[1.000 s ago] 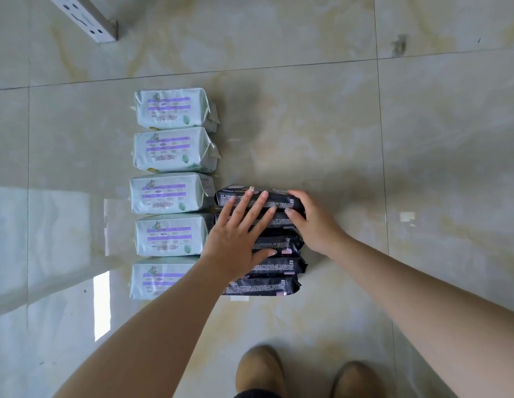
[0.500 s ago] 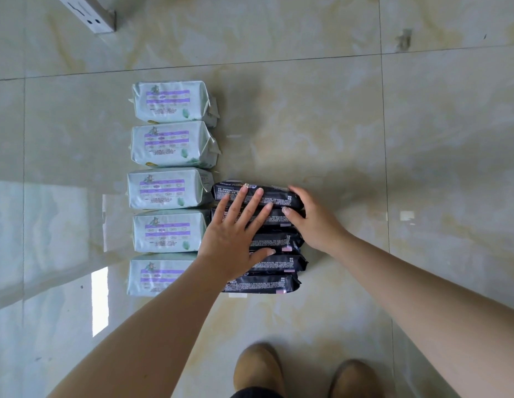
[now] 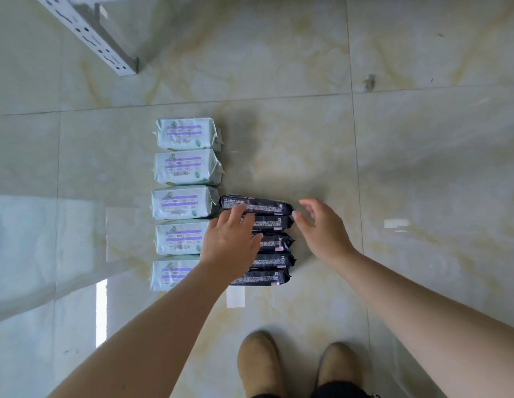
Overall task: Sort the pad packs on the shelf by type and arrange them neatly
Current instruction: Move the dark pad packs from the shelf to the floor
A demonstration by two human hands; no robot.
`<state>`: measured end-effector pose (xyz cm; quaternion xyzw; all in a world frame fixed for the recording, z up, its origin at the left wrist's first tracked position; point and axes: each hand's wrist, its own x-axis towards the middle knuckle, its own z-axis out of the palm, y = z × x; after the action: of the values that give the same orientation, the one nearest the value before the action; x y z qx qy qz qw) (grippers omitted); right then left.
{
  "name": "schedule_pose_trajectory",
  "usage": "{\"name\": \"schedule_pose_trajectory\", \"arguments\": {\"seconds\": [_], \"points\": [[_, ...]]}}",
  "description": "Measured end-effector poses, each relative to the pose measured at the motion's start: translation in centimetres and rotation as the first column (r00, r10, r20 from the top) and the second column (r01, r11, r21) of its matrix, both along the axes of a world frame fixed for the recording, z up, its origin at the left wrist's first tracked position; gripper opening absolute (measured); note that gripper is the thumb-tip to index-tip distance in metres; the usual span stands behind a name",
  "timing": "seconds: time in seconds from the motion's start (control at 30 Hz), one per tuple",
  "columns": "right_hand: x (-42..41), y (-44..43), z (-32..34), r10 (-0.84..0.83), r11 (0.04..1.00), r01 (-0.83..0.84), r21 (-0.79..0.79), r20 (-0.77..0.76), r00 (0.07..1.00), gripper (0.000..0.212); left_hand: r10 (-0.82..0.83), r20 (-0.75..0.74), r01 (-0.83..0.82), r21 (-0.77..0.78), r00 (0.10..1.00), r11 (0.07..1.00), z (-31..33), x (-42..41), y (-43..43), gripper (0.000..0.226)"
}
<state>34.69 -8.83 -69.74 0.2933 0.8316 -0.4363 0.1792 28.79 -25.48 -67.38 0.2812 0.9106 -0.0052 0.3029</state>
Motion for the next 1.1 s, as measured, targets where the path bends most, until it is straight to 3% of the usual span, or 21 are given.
{"name": "schedule_pose_trajectory", "arguments": {"seconds": [0.13, 0.4, 0.6, 0.87, 1.1], "points": [[-0.4, 0.3, 5.9, 0.015, 1.0, -0.016, -0.014, -0.019, 1.0, 0.032, 0.288, 0.082, -0.296, 0.106, 0.954, 0.949, 6.2, -0.9, 0.9, 0.032], [-1.2, 0.9, 19.0, -0.04, 0.994, 0.032, -0.104, -0.081, 0.996, 0.026, 0.444, 0.317, -0.528, 0.27, 0.838, 0.805, 18.1, -1.6, 3.1, 0.016], [-1.3, 1.8, 30.5, -0.07, 0.983, 0.047, -0.177, -0.125, 0.99, 0.02, 0.431, 0.425, -0.579, 0.333, 0.796, 0.744, 29.8, -1.7, 4.8, 0.014], [0.4, 5.0, 47.1, -0.027, 0.989, -0.008, -0.15, -0.228, 0.973, 0.007, 0.452, 0.384, -0.59, 0.439, 0.805, 0.677, 45.9, -2.2, 7.2, 0.02], [2.7, 8.7, 58.6, -0.137, 0.986, 0.1, -0.135, -0.302, 0.943, 0.009, 0.434, 0.351, -0.558, 0.531, 0.83, 0.637, 58.6, -0.8, 10.1, 0.012]]}}
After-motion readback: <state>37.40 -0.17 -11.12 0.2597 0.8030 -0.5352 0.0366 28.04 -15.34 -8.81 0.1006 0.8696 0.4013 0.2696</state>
